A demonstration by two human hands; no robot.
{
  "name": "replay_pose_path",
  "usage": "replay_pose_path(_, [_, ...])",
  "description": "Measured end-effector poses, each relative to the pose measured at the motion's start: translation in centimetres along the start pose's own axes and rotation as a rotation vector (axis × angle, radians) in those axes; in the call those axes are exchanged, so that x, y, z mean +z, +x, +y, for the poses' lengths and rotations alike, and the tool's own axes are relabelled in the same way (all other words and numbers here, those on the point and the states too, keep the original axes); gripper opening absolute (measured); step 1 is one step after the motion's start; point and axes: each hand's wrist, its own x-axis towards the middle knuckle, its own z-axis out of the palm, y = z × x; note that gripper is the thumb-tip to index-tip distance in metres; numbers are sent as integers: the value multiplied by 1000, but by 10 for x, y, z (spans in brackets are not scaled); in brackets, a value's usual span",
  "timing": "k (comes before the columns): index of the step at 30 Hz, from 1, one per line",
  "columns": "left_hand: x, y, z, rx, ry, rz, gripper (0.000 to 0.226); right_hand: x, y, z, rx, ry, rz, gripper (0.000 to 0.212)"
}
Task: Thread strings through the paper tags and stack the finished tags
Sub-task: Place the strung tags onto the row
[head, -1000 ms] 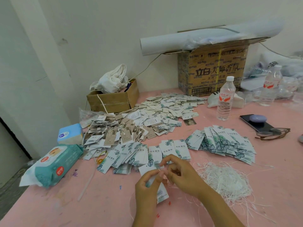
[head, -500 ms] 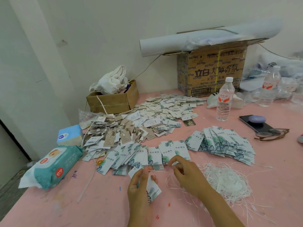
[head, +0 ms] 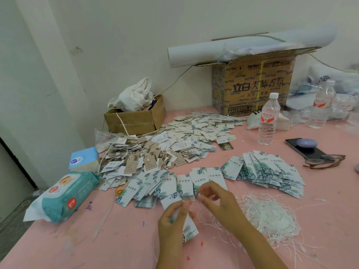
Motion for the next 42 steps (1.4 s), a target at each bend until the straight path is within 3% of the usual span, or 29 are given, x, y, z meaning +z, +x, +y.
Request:
replay_pose_path(2, [1, 1, -1, 13, 50, 25, 37, 7, -2, -7, 33, 143, -129, 20])
replay_pose_path(4, [0, 3, -1, 18, 49, 63, 31, 15, -3, -8, 25, 139, -165, 20])
replay_pose_path(7, [1, 2, 0, 9, 44, 57, 25, 22, -1, -5, 0, 86, -117, 16])
replay_pose_path(13, [0, 3, 0, -18, -14, 27, 21, 19, -2, -2, 14, 228, -53, 13])
replay_pose_path(19, [0, 1, -2, 73, 125, -24, 20, 22, -4, -8, 14, 374, -94, 14])
replay_pose_path(31, [0, 1, -3, 46, 173, -70, 4, 19, -1, -9, -35, 148, -28, 10])
replay_pose_path(38, [0, 3, -1, -5, 29, -101, 14, 17, -2, -11, -79, 77, 53, 17])
replay_pose_path(42, [-1, 4, -3, 16, 89, -104, 19, 16, -3, -15, -134, -22, 108, 17])
